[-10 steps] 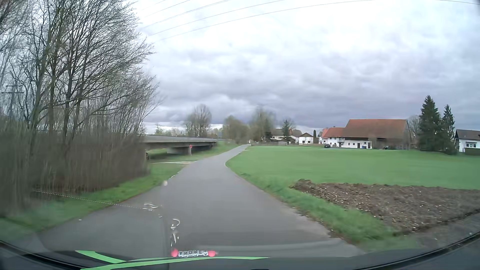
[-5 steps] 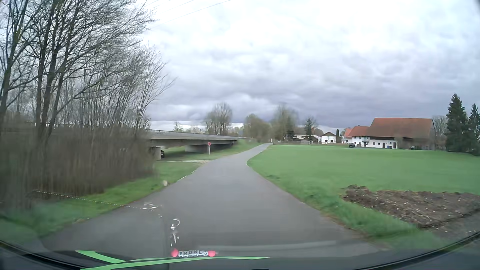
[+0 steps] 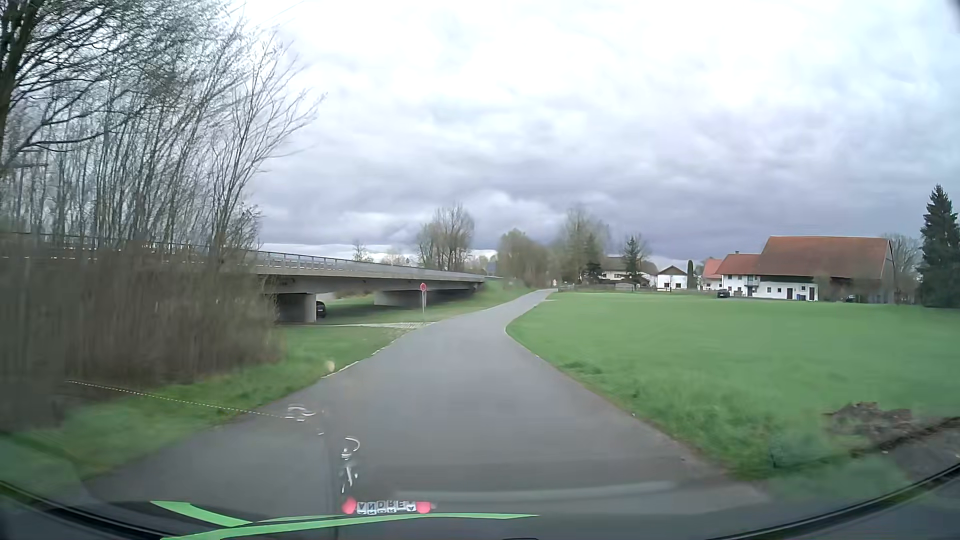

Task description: Follow the waypoints while adhering to traffic rules and regulations

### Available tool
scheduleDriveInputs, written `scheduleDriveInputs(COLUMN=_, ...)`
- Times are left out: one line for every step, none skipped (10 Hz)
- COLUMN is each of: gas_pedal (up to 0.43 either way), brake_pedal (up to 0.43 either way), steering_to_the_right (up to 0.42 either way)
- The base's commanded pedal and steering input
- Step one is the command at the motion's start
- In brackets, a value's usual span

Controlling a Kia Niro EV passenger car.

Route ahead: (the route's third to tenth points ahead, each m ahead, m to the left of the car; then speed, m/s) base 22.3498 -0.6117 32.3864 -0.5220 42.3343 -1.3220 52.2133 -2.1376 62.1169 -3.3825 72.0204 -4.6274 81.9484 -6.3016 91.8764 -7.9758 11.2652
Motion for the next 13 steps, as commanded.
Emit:
scheduleDriveInputs(gas_pedal=0.331, brake_pedal=0.0, steering_to_the_right=-0.003)
scheduleDriveInputs(gas_pedal=0.331, brake_pedal=0.0, steering_to_the_right=-0.003)
scheduleDriveInputs(gas_pedal=0.331, brake_pedal=0.0, steering_to_the_right=-0.003)
scheduleDriveInputs(gas_pedal=0.331, brake_pedal=0.0, steering_to_the_right=-0.002)
scheduleDriveInputs(gas_pedal=0.331, brake_pedal=0.0, steering_to_the_right=-0.002)
scheduleDriveInputs(gas_pedal=0.331, brake_pedal=0.0, steering_to_the_right=-0.002)
scheduleDriveInputs(gas_pedal=0.331, brake_pedal=0.0, steering_to_the_right=-0.002)
scheduleDriveInputs(gas_pedal=0.331, brake_pedal=0.0, steering_to_the_right=-0.001)
scheduleDriveInputs(gas_pedal=0.331, brake_pedal=0.0, steering_to_the_right=-0.001)
scheduleDriveInputs(gas_pedal=0.331, brake_pedal=0.0, steering_to_the_right=0.0)
scheduleDriveInputs(gas_pedal=0.331, brake_pedal=0.0, steering_to_the_right=0.001)
scheduleDriveInputs(gas_pedal=0.331, brake_pedal=0.0, steering_to_the_right=0.001)
scheduleDriveInputs(gas_pedal=0.319, brake_pedal=0.0, steering_to_the_right=0.002)
